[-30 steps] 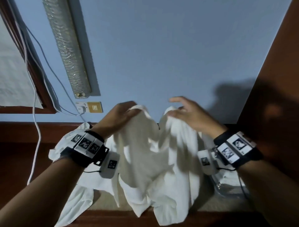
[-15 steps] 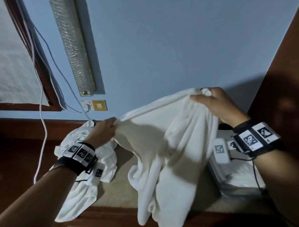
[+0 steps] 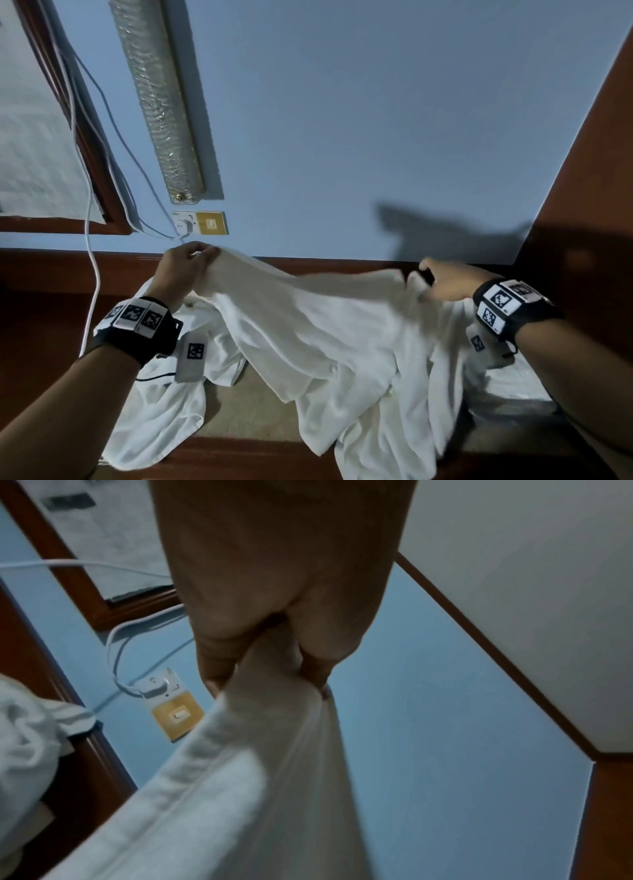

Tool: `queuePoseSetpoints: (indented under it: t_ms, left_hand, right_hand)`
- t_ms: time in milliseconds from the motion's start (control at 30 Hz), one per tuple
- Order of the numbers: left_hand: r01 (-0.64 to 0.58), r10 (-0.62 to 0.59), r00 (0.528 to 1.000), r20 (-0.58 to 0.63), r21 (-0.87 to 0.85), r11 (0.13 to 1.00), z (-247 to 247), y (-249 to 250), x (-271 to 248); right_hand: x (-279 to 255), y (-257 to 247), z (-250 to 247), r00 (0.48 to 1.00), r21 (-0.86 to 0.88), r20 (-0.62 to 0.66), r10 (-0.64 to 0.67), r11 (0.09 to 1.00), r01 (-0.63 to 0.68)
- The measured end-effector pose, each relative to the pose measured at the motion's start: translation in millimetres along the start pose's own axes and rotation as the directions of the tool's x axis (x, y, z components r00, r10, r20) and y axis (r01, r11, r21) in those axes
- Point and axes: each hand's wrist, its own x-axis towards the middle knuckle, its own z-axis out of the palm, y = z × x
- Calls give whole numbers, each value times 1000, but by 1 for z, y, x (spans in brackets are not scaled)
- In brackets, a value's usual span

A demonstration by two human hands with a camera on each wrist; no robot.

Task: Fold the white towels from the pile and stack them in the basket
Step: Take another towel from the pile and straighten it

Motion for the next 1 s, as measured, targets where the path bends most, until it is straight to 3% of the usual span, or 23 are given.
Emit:
queuePoseSetpoints:
  t_ms: [67,133,233,300,333,400,500,600,667,700,800,867,933,1000]
  left_hand:
    - [9,-7,1000,24,-82,997,8,9,-7]
    - [-8,14,995,101,-56,998,19,17,-15]
    - [1,1,973,232,-9,1000,39,29,-31]
    - [29,-5,955,296,-79,996,52,38,-40]
    - [52,-3,945,327,-141,989,58,44,-44]
    - [83,43,914,404,-290,953,69,56,-51]
    - [69,142,861,488,-389,919,84,76,-64]
    - [19,210,846,491,-420,907,93,86,-73]
    - [45,197,865,462,-463,885,96,87,-76]
    - [75,176,878,445,-491,868,97,86,-78]
    - [124,119,913,390,-543,830,97,80,-80]
    - [132,105,922,372,-559,819,94,76,-81]
    - [136,89,933,349,-570,811,91,72,-81]
    - [138,67,943,325,-569,811,89,68,-80]
  right_hand:
    - [-10,0,8,989,-204,128,71,978,-44]
    - [-19,-4,14,984,-346,168,62,938,0]
    - [-38,-26,9,959,-317,280,-36,940,127]
    - [-48,-38,5,919,3,339,-200,977,211]
    - [-52,-43,3,900,236,305,-313,940,247]
    - [-61,-54,0,867,641,110,-486,702,312]
    - [-73,-72,-8,887,859,-123,-446,399,320]
    - [-78,-87,-11,896,912,-161,-414,285,295]
    - [-80,-93,-9,887,900,-175,-428,296,320]
    - [-80,-95,-7,886,870,-188,-424,347,351]
    - [-78,-99,4,869,627,-338,-363,602,495]
    - [-76,-101,9,852,505,-415,-318,698,507]
    - [-78,-104,10,863,517,-417,-286,706,484]
    - [-86,-113,8,851,518,-400,-340,682,516]
